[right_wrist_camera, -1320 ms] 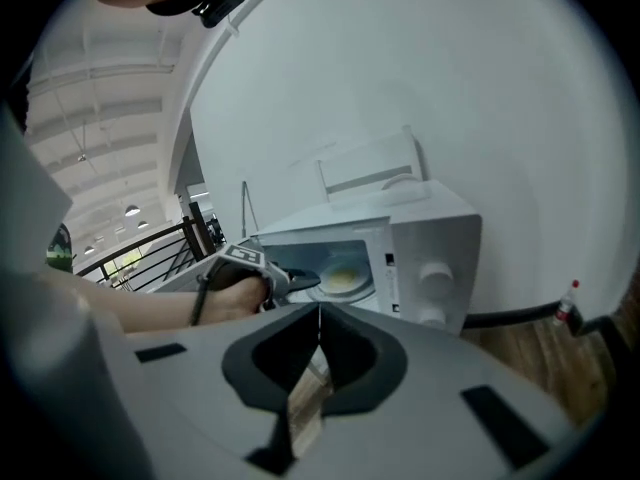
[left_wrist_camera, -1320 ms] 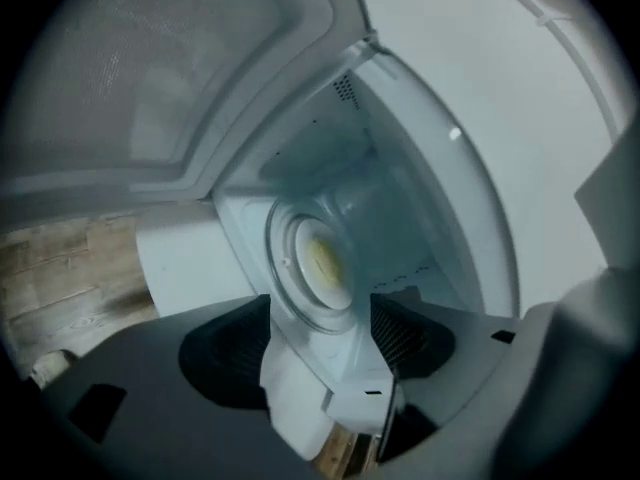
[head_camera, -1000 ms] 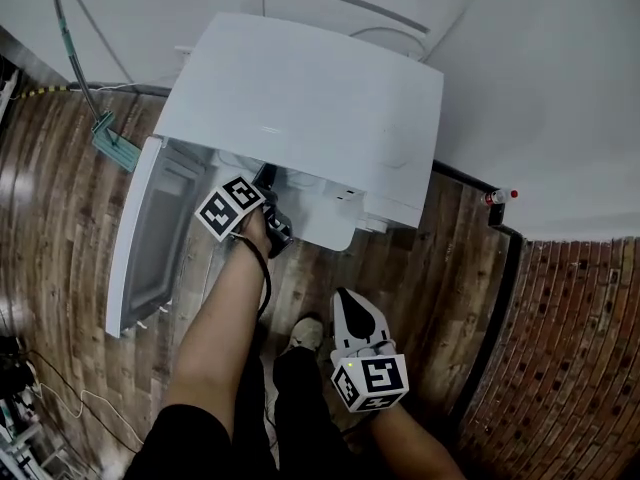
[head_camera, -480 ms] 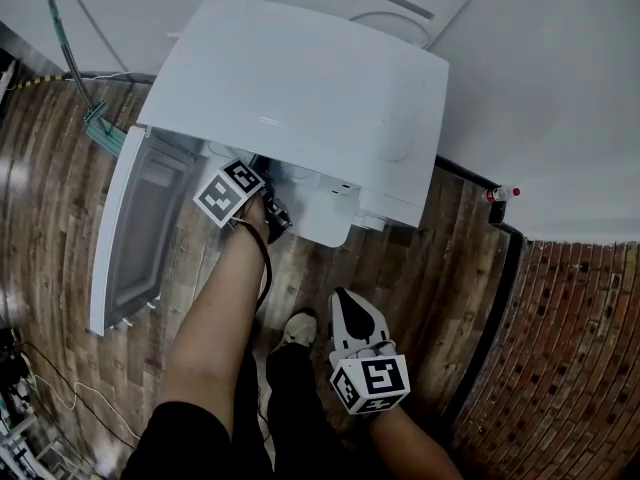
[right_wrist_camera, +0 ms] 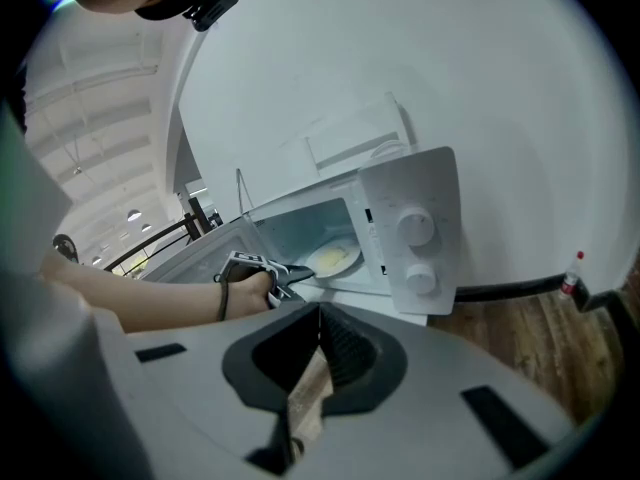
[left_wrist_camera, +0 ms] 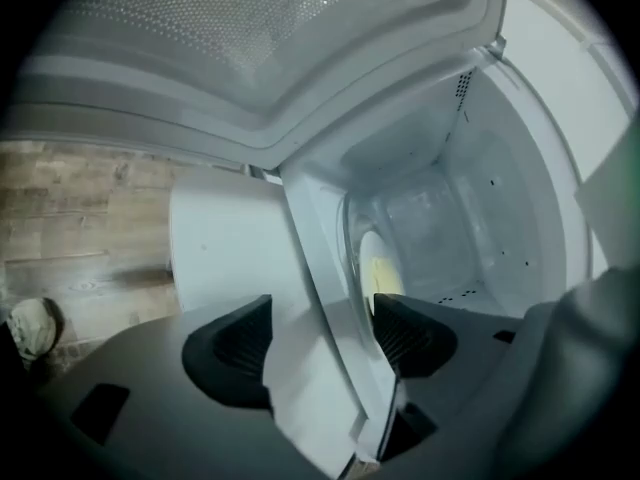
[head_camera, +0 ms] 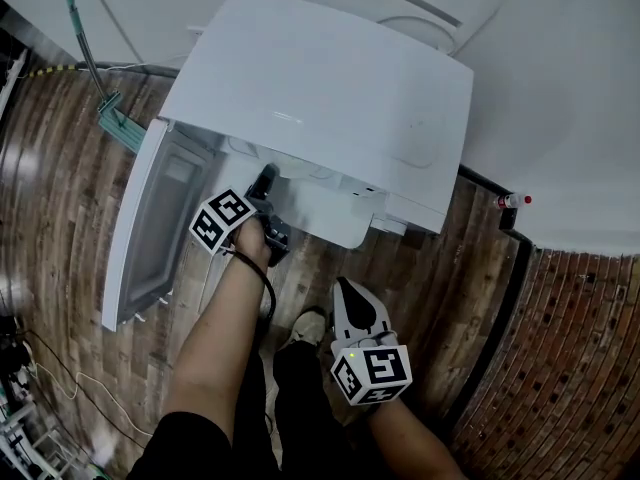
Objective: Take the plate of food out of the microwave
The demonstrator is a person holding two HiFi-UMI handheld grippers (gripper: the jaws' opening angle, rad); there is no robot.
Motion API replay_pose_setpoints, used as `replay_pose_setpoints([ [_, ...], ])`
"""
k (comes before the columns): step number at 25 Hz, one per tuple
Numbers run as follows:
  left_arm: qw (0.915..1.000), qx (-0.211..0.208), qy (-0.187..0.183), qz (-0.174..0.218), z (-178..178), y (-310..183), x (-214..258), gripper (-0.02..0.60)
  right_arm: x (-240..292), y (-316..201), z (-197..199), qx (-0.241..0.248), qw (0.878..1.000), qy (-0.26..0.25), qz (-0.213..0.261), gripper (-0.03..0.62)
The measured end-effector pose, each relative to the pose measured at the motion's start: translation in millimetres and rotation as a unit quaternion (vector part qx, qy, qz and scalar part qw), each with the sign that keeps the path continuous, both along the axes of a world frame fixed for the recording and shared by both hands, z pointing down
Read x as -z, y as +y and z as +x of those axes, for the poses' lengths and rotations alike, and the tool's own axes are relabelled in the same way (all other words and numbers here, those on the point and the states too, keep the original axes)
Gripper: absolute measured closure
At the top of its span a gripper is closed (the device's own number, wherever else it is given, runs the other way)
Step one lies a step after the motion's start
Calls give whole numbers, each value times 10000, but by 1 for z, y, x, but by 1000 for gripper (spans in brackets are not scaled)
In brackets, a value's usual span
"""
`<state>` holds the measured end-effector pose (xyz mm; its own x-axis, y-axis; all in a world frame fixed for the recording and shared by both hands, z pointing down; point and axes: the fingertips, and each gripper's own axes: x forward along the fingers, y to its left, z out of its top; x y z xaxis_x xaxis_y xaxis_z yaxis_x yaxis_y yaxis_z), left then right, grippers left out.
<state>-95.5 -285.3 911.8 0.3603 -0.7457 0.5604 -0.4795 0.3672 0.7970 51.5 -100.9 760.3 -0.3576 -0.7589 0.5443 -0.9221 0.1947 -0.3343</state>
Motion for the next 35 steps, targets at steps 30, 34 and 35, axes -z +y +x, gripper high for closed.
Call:
replay_pose_setpoints([
  [30,9438,631,2863,1525,-9,40,49,572,-8,-8,-25,-36,9999,32,-140,582],
  [34,9351,637,3011,1756,-12,51,61,572,-7,-11,-30,-6,9999,48,-105,582],
  [35,9343,638,3028,1770,-13,55,64,572,-6,-11,-31,-4,9999,54,-100,582],
])
